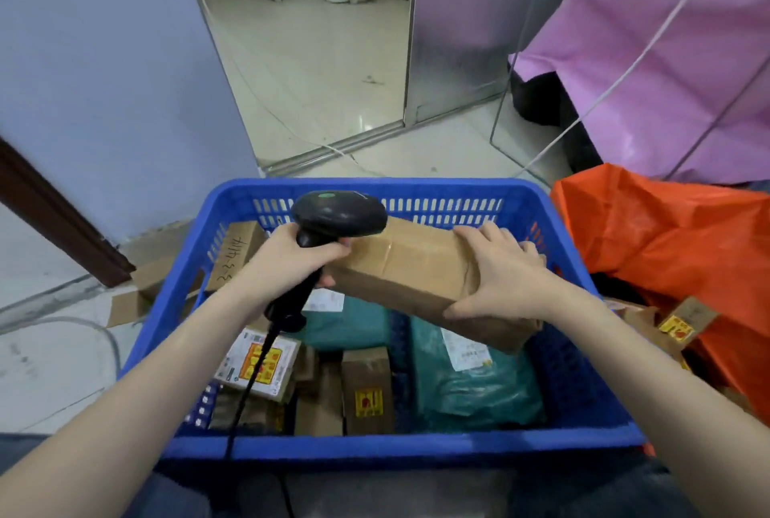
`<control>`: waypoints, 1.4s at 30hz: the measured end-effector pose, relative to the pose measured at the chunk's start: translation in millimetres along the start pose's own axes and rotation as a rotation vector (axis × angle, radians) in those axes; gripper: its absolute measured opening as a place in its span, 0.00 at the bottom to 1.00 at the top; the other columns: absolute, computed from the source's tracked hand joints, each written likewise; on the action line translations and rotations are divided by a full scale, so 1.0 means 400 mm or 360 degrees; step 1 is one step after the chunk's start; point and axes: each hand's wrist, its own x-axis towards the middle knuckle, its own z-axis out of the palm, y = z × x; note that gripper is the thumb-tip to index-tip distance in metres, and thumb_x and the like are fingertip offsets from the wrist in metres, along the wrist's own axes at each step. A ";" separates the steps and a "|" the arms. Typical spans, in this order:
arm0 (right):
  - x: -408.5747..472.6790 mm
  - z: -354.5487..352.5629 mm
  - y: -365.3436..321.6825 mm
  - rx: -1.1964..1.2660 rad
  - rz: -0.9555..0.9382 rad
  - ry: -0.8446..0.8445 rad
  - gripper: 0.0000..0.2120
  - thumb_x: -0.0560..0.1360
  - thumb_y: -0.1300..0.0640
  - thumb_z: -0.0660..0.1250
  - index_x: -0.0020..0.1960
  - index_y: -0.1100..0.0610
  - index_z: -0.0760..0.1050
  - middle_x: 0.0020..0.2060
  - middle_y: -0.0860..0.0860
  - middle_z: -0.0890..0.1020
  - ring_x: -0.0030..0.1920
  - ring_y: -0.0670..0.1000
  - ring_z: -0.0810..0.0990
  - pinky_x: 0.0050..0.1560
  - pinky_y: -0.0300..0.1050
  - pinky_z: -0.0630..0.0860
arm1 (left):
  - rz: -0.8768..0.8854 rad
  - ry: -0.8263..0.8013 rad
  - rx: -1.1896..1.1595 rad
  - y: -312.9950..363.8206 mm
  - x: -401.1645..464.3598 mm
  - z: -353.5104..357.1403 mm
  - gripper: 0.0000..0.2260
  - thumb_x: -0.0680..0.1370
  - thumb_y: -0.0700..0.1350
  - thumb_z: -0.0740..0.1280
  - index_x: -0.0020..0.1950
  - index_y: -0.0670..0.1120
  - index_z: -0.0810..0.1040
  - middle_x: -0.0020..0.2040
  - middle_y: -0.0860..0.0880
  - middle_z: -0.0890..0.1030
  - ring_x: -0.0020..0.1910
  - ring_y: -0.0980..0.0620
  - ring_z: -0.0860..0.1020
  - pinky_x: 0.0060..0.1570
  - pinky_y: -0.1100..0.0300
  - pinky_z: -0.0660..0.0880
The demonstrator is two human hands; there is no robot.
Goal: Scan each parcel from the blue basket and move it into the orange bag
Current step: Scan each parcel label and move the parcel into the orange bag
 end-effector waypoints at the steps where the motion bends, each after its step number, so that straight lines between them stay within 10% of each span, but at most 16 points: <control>1: -0.014 -0.024 0.002 -0.0019 0.0021 0.0128 0.50 0.59 0.34 0.73 0.73 0.50 0.56 0.61 0.50 0.65 0.65 0.53 0.64 0.63 0.55 0.61 | 0.0037 0.0083 -0.0063 0.020 -0.009 -0.002 0.05 0.73 0.42 0.73 0.46 0.44 0.79 0.31 0.48 0.77 0.26 0.55 0.77 0.34 0.62 0.76; 12: -0.180 -0.232 -0.016 -0.0451 -0.0076 0.1053 0.46 0.50 0.40 0.74 0.64 0.56 0.66 0.50 0.54 0.72 0.50 0.58 0.74 0.51 0.56 0.68 | 0.0433 0.0312 -0.0248 0.262 -0.140 -0.033 0.06 0.72 0.40 0.73 0.39 0.46 0.77 0.25 0.51 0.80 0.25 0.59 0.78 0.30 0.71 0.74; 21: -0.264 -0.357 -0.044 -0.0894 -0.0236 0.1311 0.45 0.51 0.54 0.78 0.66 0.59 0.66 0.59 0.60 0.73 0.65 0.61 0.66 0.65 0.67 0.53 | 0.0666 0.0170 -0.0028 0.373 -0.238 -0.056 0.07 0.73 0.41 0.73 0.36 0.46 0.79 0.27 0.48 0.80 0.28 0.53 0.78 0.41 0.55 0.76; 30: -0.285 -0.398 -0.003 -0.1238 -0.0458 0.1518 0.44 0.56 0.71 0.66 0.71 0.54 0.62 0.71 0.61 0.62 0.75 0.62 0.52 0.69 0.70 0.41 | 0.0703 0.0099 0.0016 0.390 -0.263 -0.064 0.08 0.74 0.40 0.72 0.37 0.50 0.79 0.24 0.52 0.75 0.26 0.55 0.76 0.30 0.64 0.75; 36: -0.293 -0.390 0.019 -0.1196 -0.0375 0.1712 0.36 0.64 0.68 0.51 0.72 0.54 0.60 0.73 0.60 0.60 0.75 0.65 0.53 0.69 0.72 0.46 | 0.0655 0.0170 -0.0096 0.385 -0.260 -0.079 0.04 0.73 0.42 0.73 0.43 0.49 0.80 0.24 0.54 0.76 0.28 0.54 0.75 0.31 0.62 0.75; 40: -0.292 -0.381 0.019 -0.1049 -0.0152 0.1746 0.42 0.61 0.69 0.68 0.72 0.52 0.60 0.74 0.61 0.61 0.69 0.73 0.64 0.63 0.75 0.58 | 0.0517 0.0095 -0.0152 0.373 -0.247 -0.099 0.08 0.70 0.47 0.76 0.45 0.47 0.83 0.31 0.47 0.80 0.31 0.50 0.79 0.41 0.54 0.77; 42: -0.293 -0.380 -0.004 -0.0800 -0.0079 0.1701 0.45 0.58 0.69 0.74 0.71 0.51 0.62 0.72 0.65 0.65 0.51 0.69 0.80 0.50 0.66 0.74 | 0.0488 0.0014 -0.0147 0.366 -0.243 -0.099 0.04 0.70 0.48 0.77 0.42 0.51 0.85 0.39 0.48 0.85 0.41 0.49 0.82 0.49 0.54 0.77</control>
